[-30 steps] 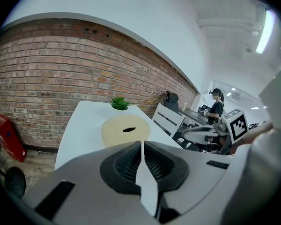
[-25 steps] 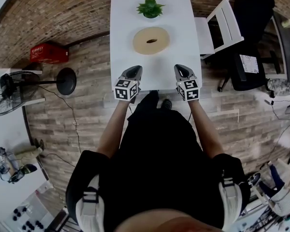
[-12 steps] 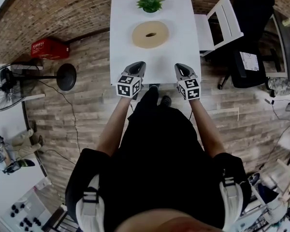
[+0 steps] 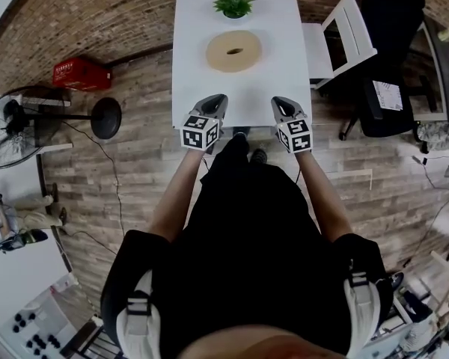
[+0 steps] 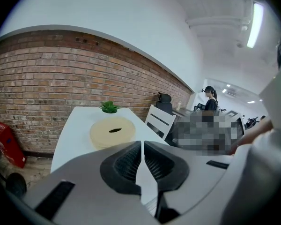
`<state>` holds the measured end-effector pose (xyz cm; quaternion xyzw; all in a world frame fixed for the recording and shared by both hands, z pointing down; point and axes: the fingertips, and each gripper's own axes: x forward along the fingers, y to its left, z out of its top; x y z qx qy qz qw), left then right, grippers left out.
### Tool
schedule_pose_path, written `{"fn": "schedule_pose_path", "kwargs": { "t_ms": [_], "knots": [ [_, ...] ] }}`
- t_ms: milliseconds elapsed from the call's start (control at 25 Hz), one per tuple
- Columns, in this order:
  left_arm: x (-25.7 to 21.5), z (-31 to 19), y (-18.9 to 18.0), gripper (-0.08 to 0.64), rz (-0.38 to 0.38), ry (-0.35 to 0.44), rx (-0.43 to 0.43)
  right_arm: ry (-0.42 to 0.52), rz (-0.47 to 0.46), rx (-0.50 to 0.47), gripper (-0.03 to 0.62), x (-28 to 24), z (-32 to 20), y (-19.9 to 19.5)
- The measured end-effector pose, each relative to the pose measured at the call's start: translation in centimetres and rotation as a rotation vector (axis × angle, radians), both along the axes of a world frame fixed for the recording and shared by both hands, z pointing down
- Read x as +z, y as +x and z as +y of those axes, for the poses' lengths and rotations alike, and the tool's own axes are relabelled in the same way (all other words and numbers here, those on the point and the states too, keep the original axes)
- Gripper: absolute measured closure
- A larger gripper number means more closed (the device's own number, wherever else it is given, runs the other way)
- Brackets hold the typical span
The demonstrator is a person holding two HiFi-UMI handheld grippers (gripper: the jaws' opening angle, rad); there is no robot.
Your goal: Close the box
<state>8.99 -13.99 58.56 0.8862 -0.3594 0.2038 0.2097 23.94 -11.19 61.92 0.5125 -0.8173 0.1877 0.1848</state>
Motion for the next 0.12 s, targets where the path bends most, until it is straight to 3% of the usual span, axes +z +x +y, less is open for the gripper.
{"fn": "schedule_pose_path", "kwargs": {
  "t_ms": [120],
  "knots": [
    [-0.09,0.8,-0.26,0.525,-0.003,0.002,-0.004,-0.002,0.005,-0.013,0.594,0.0,1.0,-0.15]
  ]
}}
